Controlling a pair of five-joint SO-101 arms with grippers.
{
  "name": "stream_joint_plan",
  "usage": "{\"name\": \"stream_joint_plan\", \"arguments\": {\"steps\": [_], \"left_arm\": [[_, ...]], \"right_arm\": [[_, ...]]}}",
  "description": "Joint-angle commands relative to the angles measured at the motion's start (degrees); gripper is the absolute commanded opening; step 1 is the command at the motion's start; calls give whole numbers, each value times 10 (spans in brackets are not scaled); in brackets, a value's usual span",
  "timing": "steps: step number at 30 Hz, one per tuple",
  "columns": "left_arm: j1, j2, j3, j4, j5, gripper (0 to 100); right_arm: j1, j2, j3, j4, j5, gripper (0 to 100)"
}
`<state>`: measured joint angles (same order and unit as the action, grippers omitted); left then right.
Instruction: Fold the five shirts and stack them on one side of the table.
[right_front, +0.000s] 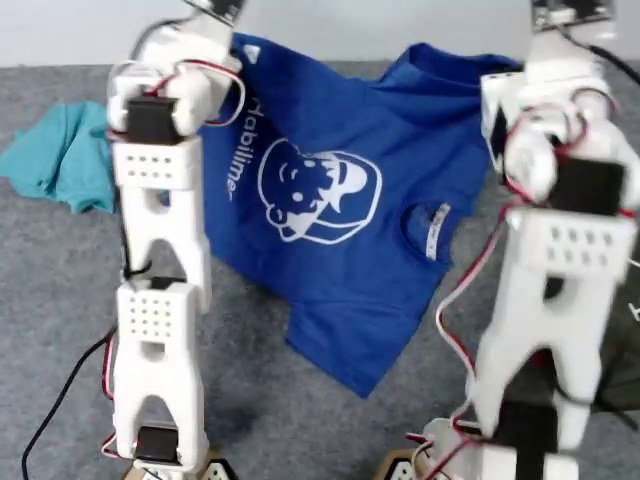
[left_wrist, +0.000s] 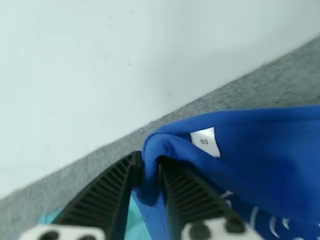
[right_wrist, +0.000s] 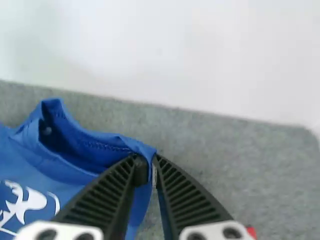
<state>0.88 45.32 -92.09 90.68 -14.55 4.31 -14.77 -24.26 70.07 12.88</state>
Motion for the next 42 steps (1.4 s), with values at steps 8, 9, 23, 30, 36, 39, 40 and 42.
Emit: {"name": "stream_joint_plan", "arguments": {"steps": [8, 9, 23, 30, 36, 39, 40, 42], "left_arm": [[-5, -252, -36, 99, 18, 13], [-4, -268, -36, 99, 18, 13], [-10, -491, 90, 99, 19, 13], [-10, -659, 365, 99, 15, 13], [-11, -833, 689, 99, -23, 13], [-11, -917, 828, 98, -47, 13], [-11, -941, 862, 98, -55, 13], [-11, -988, 917, 98, -72, 13]], "right_arm": [[8, -190, -25, 58, 5, 9], [9, -207, -25, 62, 5, 9], [73, -393, -25, 71, 6, 9], [109, -432, -25, 69, 5, 9], [110, -434, -25, 31, 5, 9], [110, -433, -25, 6, 5, 9], [110, -433, -25, 3, 6, 9], [110, -433, -25, 3, 6, 9]]}}
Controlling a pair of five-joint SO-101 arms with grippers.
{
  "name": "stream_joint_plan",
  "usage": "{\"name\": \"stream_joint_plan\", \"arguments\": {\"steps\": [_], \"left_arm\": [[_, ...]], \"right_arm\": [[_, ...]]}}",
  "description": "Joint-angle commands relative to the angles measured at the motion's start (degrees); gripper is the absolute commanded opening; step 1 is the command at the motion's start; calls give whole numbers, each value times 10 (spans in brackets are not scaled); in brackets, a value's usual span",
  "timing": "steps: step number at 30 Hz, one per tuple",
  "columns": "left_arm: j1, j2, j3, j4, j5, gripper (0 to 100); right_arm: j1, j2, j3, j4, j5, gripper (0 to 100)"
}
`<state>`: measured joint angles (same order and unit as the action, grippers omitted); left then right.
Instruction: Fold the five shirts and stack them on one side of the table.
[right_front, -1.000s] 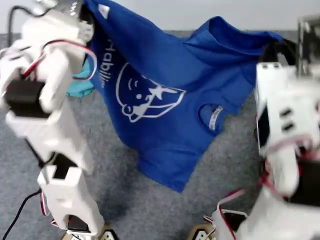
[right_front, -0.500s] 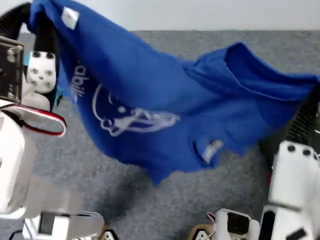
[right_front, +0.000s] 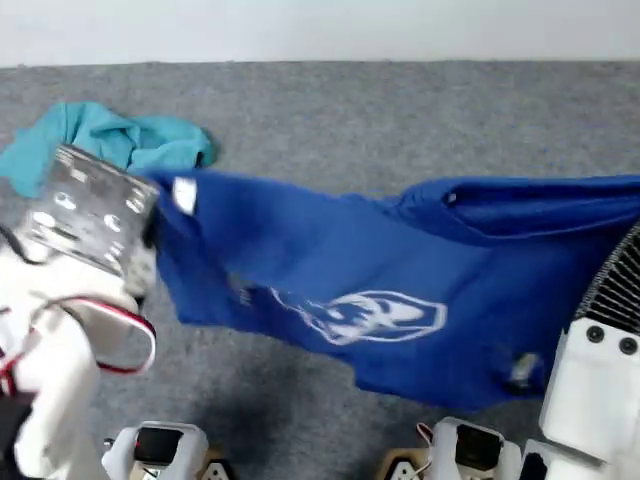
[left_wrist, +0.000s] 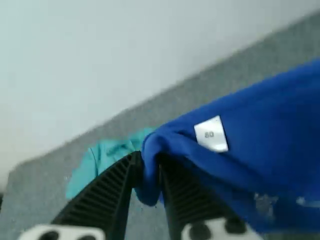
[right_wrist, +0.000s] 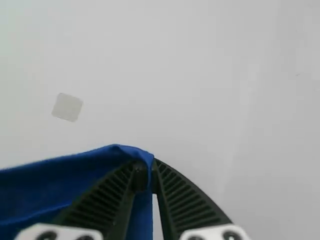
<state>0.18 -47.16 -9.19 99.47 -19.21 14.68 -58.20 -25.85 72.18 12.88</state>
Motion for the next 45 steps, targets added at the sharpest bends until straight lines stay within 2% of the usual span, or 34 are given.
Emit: {"name": "stream_joint_plan", "arguments": {"steps": [1, 8, 15, 20, 29, 34, 38, 45], "left_arm": [[-4, -84, 110, 11, -34, 13], [-3, -140, 219, 8, -67, 13], [-3, -140, 246, -60, -65, 13], [-3, -144, 214, -108, -63, 13], [-4, -141, 71, -104, -18, 13], [-17, -142, 38, -79, -16, 13], [-66, -145, 33, -63, -16, 13], [-77, -141, 40, -31, -15, 13]], "right_arm": [[7, 1, -9, -18, 6, 9], [23, 2, 17, -15, 6, 9], [32, 2, 135, -56, 6, 9], [34, -2, 117, -103, 6, 9], [34, 2, -24, -122, 3, 9], [35, 1, -33, -159, 4, 9], [35, 1, -39, -133, 4, 9], [35, 2, 3, -102, 2, 9]]}}
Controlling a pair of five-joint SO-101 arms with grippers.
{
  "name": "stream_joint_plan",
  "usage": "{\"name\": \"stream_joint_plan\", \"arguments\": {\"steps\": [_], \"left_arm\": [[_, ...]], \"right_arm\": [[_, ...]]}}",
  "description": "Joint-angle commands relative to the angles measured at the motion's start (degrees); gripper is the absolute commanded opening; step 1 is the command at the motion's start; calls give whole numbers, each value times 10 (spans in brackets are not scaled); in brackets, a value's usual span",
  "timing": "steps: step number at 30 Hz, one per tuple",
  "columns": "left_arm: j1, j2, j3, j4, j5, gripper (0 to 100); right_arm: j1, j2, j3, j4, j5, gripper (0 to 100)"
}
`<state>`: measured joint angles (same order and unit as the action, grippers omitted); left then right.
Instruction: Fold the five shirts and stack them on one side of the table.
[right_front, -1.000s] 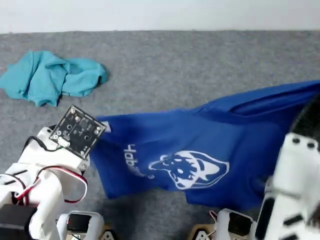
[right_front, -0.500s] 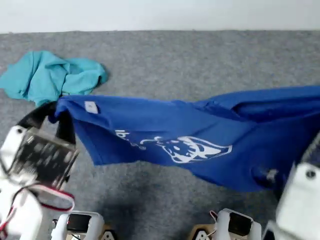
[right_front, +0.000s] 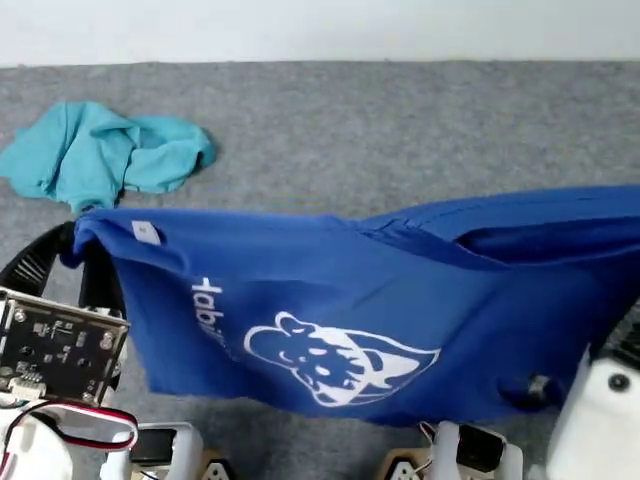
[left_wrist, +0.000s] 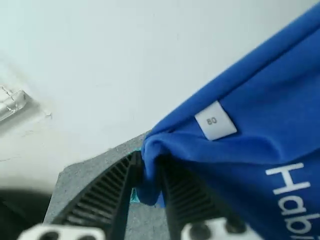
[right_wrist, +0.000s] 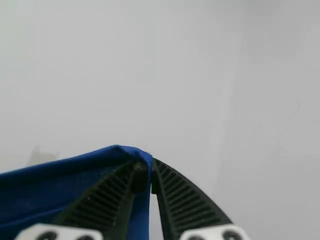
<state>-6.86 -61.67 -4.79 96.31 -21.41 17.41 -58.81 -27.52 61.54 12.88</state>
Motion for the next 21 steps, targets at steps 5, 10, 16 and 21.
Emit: {"name": "stream_joint_plan", "arguments": {"steps": [5, 10, 16, 21], "left_arm": [[-7, 5, 68, -18, 7, 13], [-7, 5, 153, -69, 7, 13], [-7, 5, 262, -147, 7, 13], [-7, 5, 332, -232, 7, 13]], "right_arm": [[5, 8, 88, 1, 2, 9], [4, 8, 147, -1, 4, 9], [-7, 31, 225, -36, 5, 9], [-25, 100, 282, -95, 5, 9]]}}
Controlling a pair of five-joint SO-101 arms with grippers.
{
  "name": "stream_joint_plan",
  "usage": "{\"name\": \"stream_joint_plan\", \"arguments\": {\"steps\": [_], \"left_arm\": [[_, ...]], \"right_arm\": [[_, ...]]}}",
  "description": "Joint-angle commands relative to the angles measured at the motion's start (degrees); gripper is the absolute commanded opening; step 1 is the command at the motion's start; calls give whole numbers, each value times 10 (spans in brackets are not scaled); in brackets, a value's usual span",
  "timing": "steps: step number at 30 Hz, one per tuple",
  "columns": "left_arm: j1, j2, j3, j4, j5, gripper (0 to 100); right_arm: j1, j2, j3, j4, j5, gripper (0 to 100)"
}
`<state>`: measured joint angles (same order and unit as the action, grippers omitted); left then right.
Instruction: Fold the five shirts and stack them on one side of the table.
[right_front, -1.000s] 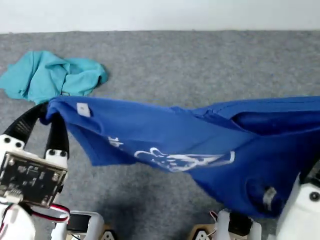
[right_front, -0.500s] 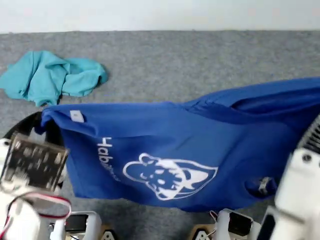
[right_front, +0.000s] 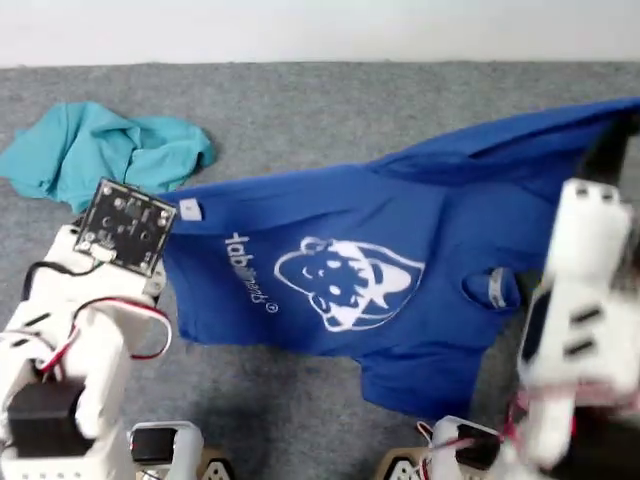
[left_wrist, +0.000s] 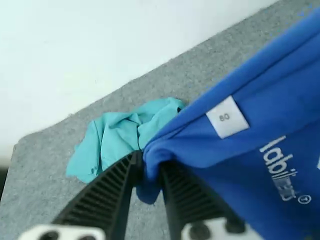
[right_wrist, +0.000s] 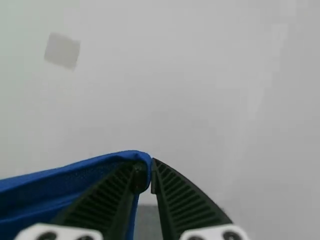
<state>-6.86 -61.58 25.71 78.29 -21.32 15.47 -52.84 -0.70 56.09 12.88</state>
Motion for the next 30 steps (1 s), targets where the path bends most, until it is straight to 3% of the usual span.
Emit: {"name": "stream_joint_plan", "arguments": {"steps": [1, 7, 17, 30], "left_arm": [[-6, 5, 43, -80, 6, 13], [-6, 54, 105, -198, 4, 13], [-4, 369, 41, -405, 6, 13], [-4, 684, -240, -409, 6, 13]], "right_arm": [[-9, 58, 18, -51, 5, 9], [-41, 153, 20, -110, 6, 9], [-70, 281, 17, -175, 6, 9], [-85, 538, -221, -156, 6, 9]]}}
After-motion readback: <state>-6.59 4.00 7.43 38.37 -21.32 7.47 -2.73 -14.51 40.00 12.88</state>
